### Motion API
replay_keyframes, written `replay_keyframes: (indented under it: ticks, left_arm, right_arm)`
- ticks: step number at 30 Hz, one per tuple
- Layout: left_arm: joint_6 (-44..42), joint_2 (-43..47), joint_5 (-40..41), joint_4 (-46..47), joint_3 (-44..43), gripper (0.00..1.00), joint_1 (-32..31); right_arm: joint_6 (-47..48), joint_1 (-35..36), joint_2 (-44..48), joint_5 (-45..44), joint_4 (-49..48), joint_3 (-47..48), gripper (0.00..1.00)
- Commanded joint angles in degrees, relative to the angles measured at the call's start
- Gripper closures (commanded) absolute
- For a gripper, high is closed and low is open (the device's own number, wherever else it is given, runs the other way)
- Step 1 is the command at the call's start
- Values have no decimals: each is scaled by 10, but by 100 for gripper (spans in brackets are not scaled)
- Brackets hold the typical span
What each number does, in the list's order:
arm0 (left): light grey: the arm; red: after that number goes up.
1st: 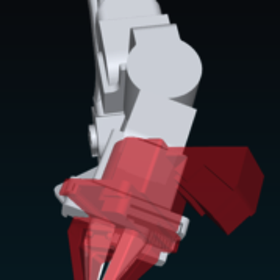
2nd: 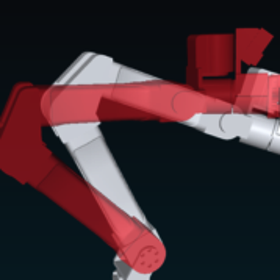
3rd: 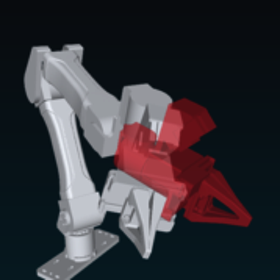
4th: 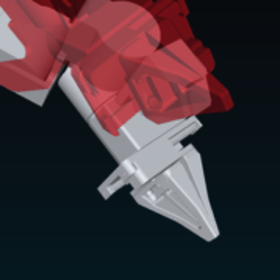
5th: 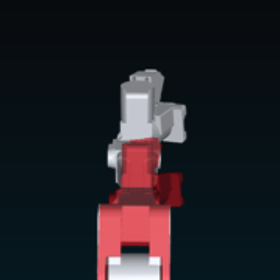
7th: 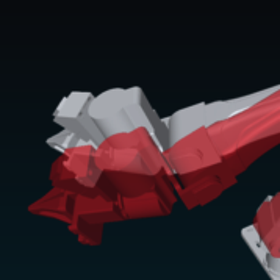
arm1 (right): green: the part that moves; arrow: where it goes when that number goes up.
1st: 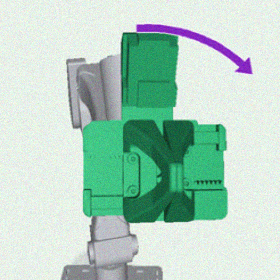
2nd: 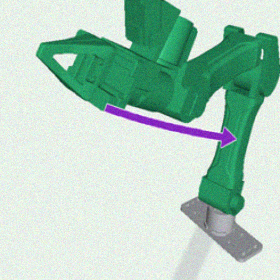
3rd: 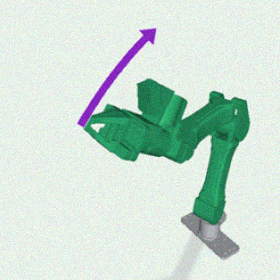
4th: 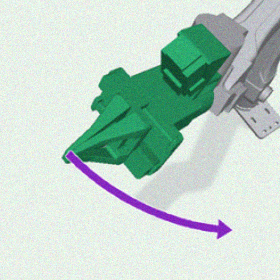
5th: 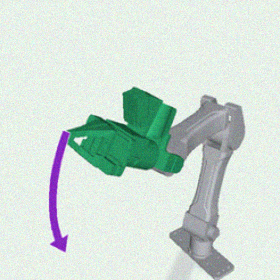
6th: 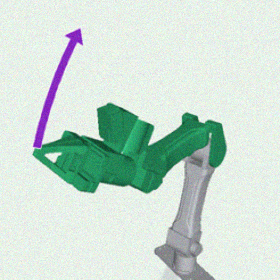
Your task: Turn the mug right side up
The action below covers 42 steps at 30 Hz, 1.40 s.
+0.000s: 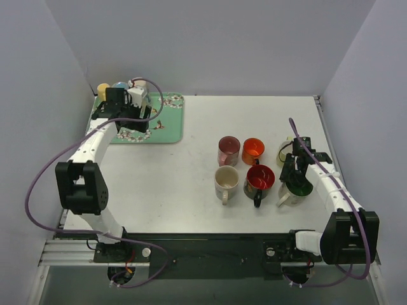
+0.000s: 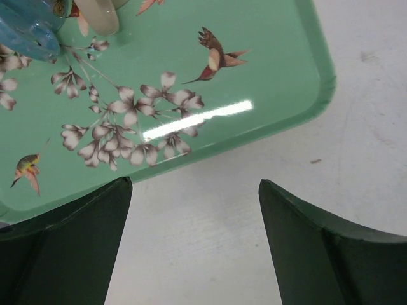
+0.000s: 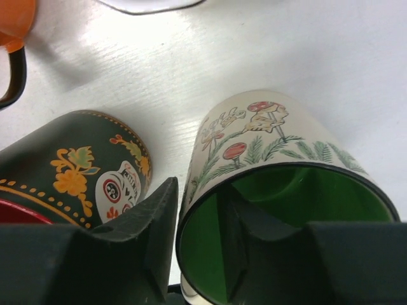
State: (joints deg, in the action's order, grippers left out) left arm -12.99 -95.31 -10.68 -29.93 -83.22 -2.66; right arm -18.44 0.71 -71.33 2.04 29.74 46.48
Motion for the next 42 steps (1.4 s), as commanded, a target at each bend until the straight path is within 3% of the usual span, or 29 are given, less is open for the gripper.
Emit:
replay_keyframes:
  ticks: [1, 6, 7, 10, 17, 23, 25, 29, 30, 31, 36, 39, 42]
  left_arm:
    - [-24, -89, 73, 70, -87, 12, 2]
    - [-5, -217, 123, 71, -214, 17, 2]
    - [-5, -247, 130, 70, -234, 17, 2]
    - [-5, -327, 142, 61, -319, 19, 4]
    - [5, -472, 161, 0, -532, 29, 10]
    - [7, -525, 153, 12, -581, 32, 10]
    - [3, -536, 146, 13, -583, 38, 9]
    - [-6, -544, 133, -6, -596, 75, 9]
    - [-4, -539, 131, -11, -594, 95, 9]
    - [2, -528, 125, -18, -592, 100, 9]
    - [52, -428, 45, -13, -482, 100, 10]
    - [100, -349, -52, -29, -438, 100, 11]
    - [125, -289, -134, -43, -421, 100, 11]
  right_arm:
    - [8, -5, 15, -42, 18, 25, 67]
    - [11, -5, 55, -78, 41, 40, 42]
    - [9, -5, 61, -83, 44, 41, 26]
    - [11, -5, 86, -106, 57, 51, 13]
    - [11, -2, 127, -108, 69, 56, 8]
    - [24, 3, 160, -98, 89, 67, 7]
    - [27, 4, 174, -103, 95, 70, 7]
    - [30, 7, 194, -100, 110, 84, 6]
    - [31, 8, 196, -100, 116, 90, 6]
    - [38, 10, 197, -98, 124, 94, 6]
    - [50, 38, 225, -117, 153, 127, 5]
    - [40, 61, 245, -110, 154, 161, 4]
    - [18, 127, 255, -84, 135, 182, 2]
